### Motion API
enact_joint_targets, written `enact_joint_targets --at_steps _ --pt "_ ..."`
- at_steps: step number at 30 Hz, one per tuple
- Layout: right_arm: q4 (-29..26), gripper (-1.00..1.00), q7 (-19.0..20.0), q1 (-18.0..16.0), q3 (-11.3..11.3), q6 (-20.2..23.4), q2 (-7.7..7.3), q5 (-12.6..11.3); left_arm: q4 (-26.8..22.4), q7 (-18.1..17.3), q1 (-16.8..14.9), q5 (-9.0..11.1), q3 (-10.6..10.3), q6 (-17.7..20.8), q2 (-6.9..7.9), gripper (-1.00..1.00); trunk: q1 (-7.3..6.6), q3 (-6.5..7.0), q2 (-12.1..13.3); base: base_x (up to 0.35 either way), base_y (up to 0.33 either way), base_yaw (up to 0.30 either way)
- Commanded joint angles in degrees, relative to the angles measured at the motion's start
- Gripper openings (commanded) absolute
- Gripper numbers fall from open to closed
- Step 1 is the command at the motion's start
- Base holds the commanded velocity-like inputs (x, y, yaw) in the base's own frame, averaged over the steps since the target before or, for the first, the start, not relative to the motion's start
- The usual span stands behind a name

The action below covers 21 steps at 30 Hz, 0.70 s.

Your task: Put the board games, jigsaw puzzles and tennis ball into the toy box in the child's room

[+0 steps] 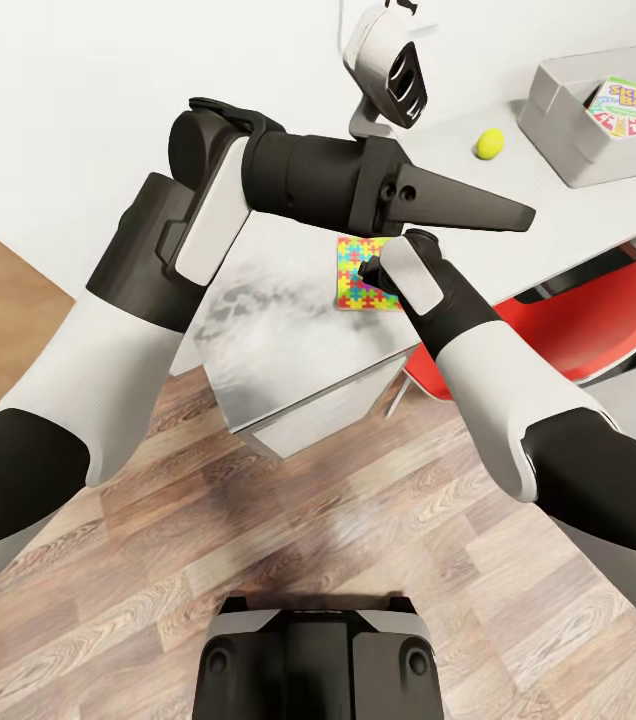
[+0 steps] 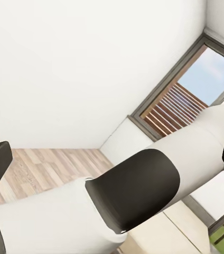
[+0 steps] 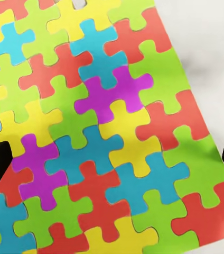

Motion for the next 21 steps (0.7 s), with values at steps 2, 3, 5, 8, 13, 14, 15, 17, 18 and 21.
enact_joint_targets --at_steps 2,3,5,8,13,14,15,17,18,21 --pt "0.6 1.0 -0.6 -0.1 0.3 0.5 -0.03 -0.5 0.0 -0.1 -0.1 0.1 0.0 0.5 0.01 1.0 0.05 -0.01 -0.1 0.0 0.0 0.0" --pt "0.5 1.0 -0.6 -0.1 0.2 0.5 -0.03 -0.5 0.0 -0.1 -0.1 0.1 0.0 0.5 0.01 1.0 0.05 0.05 -0.1 0.0 0.0 0.0" --pt "0.0 1.0 -0.6 -0.1 0.2 0.5 -0.02 -0.5 0.0 -0.1 -0.1 0.1 0.0 0.5 0.01 1.0 0.05 0.19 -0.1 0.0 0.0 0.0" --pt "-0.3 1.0 -0.7 -0.1 0.2 0.5 -0.02 -0.5 0.0 -0.1 -0.1 0.1 0.0 0.5 0.01 1.0 0.05 0.45 -0.1 0.0 0.0 0.0" --pt "-0.4 1.0 -0.8 -0.1 0.3 0.6 -0.02 -0.5 0.0 -0.1 -0.1 0.1 0.0 0.5 0.01 1.0 0.05 0.91 -0.1 0.0 0.0 0.0" --pt "-0.4 1.0 -0.8 -0.1 0.3 0.6 -0.05 -0.5 0.0 -0.1 -0.1 0.1 0.0 0.5 0.01 1.0 0.05 1.0 -0.1 0.0 0.0 0.0" --pt "-0.4 1.0 -0.8 -0.1 0.3 0.6 -0.06 -0.5 0.0 -0.1 -0.1 0.1 0.0 0.5 0.01 1.0 0.05 1.09 -0.1 0.0 0.0 0.0" --pt "-0.4 1.0 -0.8 -0.1 0.3 0.6 -0.04 -0.5 0.0 -0.1 -0.1 0.1 0.0 0.5 0.01 1.0 0.05 1.28 -0.1 0.0 0.0 0.0" --pt "-0.4 1.0 -0.8 -0.1 0.3 0.6 -0.04 -0.5 0.0 -0.1 -0.1 0.1 0.0 0.5 0.01 1.0 0.05 1.37 -0.1 0.0 0.0 0.0" --pt "-0.4 1.0 -0.8 -0.1 0.3 0.6 -0.08 -0.5 0.0 -0.1 -0.1 0.1 0.0 0.5 0.01 1.0 0.05 1.6 -0.1 0.035 0.0 0.0"
